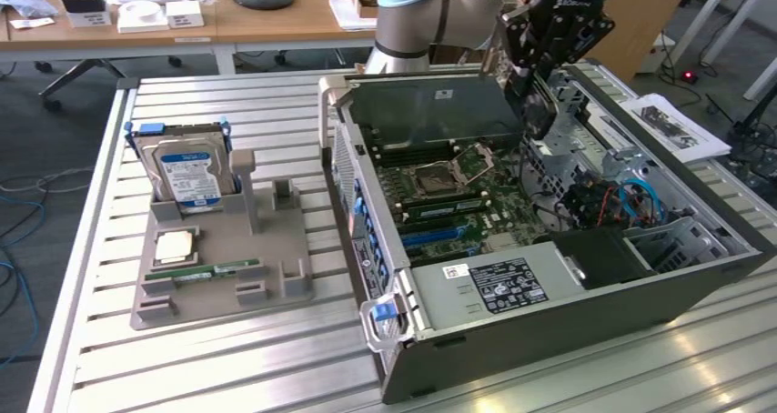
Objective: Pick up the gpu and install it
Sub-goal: 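Pick up the gpu and move the gpu toward the slot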
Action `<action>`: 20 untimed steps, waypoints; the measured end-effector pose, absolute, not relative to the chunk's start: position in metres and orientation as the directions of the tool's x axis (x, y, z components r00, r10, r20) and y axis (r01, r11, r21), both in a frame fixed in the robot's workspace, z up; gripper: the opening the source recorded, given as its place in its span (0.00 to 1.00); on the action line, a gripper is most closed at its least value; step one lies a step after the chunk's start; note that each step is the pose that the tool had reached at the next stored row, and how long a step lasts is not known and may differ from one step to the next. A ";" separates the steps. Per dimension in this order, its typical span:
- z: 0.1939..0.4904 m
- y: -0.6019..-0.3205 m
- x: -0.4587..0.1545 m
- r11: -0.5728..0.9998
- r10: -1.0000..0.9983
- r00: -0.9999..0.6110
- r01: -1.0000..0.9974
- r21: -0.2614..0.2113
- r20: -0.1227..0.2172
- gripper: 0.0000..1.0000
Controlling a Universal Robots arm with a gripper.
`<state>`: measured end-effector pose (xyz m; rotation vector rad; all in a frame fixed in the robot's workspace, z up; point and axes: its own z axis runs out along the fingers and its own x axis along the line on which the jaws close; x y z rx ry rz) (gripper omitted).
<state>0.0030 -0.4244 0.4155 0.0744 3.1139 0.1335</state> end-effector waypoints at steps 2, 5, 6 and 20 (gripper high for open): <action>0.415 -0.424 0.010 0.995 0.049 -0.999 0.046 0.086 -0.022 0.27; 0.416 -0.424 0.017 0.995 0.049 -0.999 0.047 0.087 -0.022 0.27; 0.416 -0.424 0.020 0.995 0.049 -0.999 0.047 0.086 -0.022 0.27; 0.416 -0.425 0.032 0.995 0.049 -0.999 0.047 0.086 -0.022 0.27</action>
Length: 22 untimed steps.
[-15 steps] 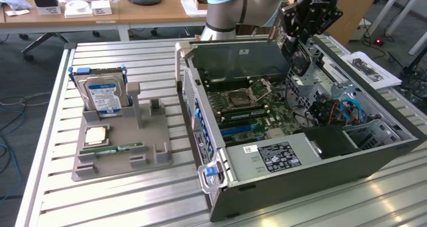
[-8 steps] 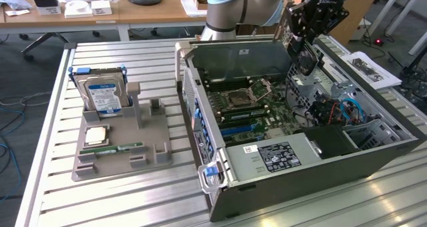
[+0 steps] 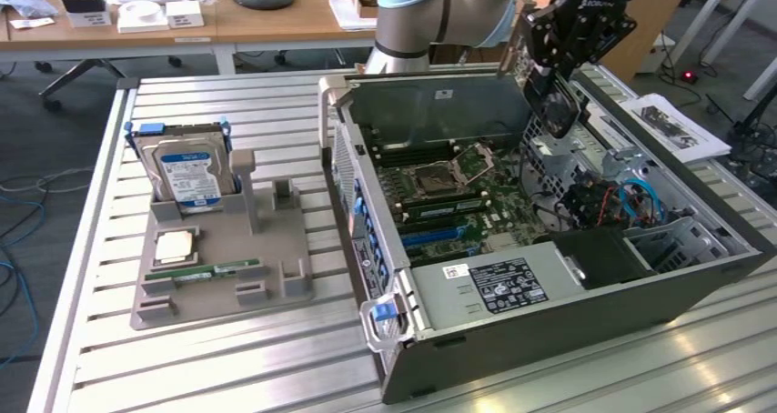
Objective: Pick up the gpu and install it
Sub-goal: 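Pick up the gpu and move the gpu toward the slot, then insert the gpu into the slot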
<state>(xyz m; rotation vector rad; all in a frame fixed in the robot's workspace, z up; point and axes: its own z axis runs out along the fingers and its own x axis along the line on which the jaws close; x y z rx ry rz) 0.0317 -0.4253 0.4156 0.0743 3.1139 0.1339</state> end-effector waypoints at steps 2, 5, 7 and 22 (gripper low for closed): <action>0.416 -0.427 0.032 0.995 0.048 -0.999 0.046 0.086 -0.022 0.27; 0.416 -0.430 0.032 0.995 0.049 -0.999 0.047 0.087 -0.022 0.27; 0.416 -0.432 0.032 0.995 0.049 -0.999 0.047 0.086 -0.022 0.27; 0.416 -0.437 0.032 0.995 0.049 -0.999 0.047 0.086 -0.022 0.27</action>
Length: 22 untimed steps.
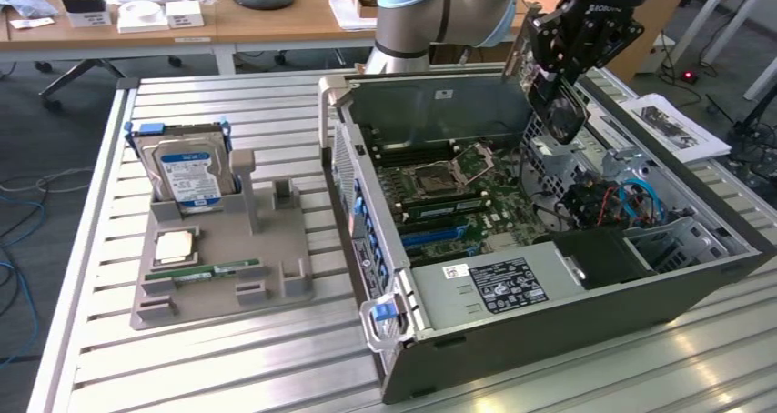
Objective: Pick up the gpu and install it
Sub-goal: 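Insert the gpu into the slot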
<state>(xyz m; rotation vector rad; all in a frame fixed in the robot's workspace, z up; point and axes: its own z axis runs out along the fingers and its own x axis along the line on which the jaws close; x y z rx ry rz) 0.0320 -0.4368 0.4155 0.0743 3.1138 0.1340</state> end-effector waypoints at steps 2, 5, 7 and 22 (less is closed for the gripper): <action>0.416 -0.437 0.032 0.995 0.049 -0.999 0.047 0.086 -0.022 0.27; 0.416 -0.437 0.032 0.995 0.049 -0.999 0.047 0.086 -0.022 0.27; 0.416 -0.437 0.032 0.995 0.049 -0.999 0.047 0.086 -0.022 0.27; 0.415 -0.437 0.032 0.990 -0.108 -0.994 -0.110 0.086 -0.022 0.27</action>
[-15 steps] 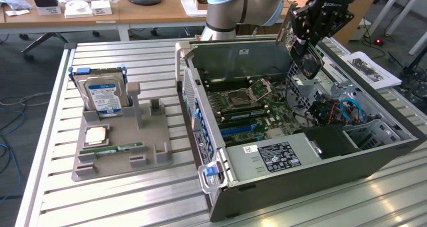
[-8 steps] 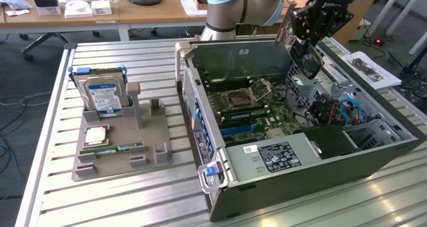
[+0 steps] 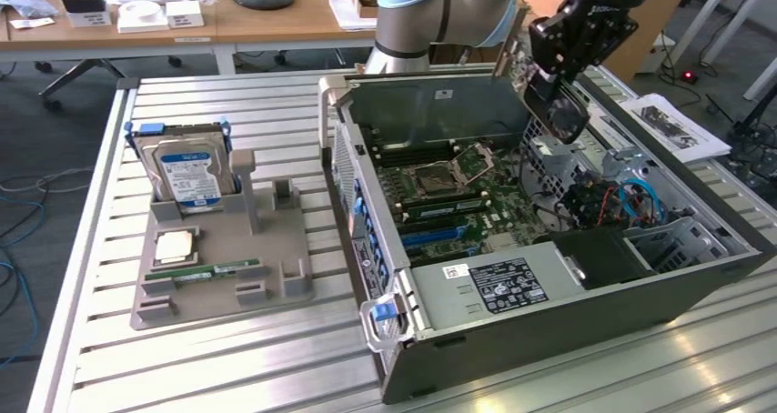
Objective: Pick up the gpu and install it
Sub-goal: 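Insert the gpu into the slot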
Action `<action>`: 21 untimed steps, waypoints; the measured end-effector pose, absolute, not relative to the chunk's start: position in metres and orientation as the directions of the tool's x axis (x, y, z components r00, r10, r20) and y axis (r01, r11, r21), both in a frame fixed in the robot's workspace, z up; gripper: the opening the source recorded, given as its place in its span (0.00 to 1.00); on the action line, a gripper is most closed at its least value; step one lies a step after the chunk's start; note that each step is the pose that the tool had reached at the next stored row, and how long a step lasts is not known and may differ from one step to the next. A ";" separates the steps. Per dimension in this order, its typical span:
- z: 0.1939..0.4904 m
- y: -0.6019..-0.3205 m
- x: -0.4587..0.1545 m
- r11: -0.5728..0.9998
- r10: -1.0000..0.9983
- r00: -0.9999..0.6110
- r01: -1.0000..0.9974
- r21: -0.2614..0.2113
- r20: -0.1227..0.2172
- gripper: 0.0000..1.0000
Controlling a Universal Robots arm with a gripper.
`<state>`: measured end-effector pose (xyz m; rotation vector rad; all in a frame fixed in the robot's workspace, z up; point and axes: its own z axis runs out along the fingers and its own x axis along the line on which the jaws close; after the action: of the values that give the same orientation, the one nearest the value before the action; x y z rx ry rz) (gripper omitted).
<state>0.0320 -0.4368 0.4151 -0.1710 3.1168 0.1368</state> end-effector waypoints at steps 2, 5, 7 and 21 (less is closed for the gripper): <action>0.415 -0.437 0.032 0.985 -0.146 -0.989 -0.147 0.086 -0.022 0.27; 0.415 -0.437 0.032 0.976 -0.199 -0.980 -0.200 0.086 -0.022 0.27; 0.414 -0.437 0.032 0.968 -0.234 -0.972 -0.235 0.086 -0.022 0.27; 0.412 -0.437 0.032 0.878 -0.472 -0.882 -0.472 0.086 -0.022 0.27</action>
<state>0.0320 -0.4368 0.4123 -0.7646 3.0437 0.1402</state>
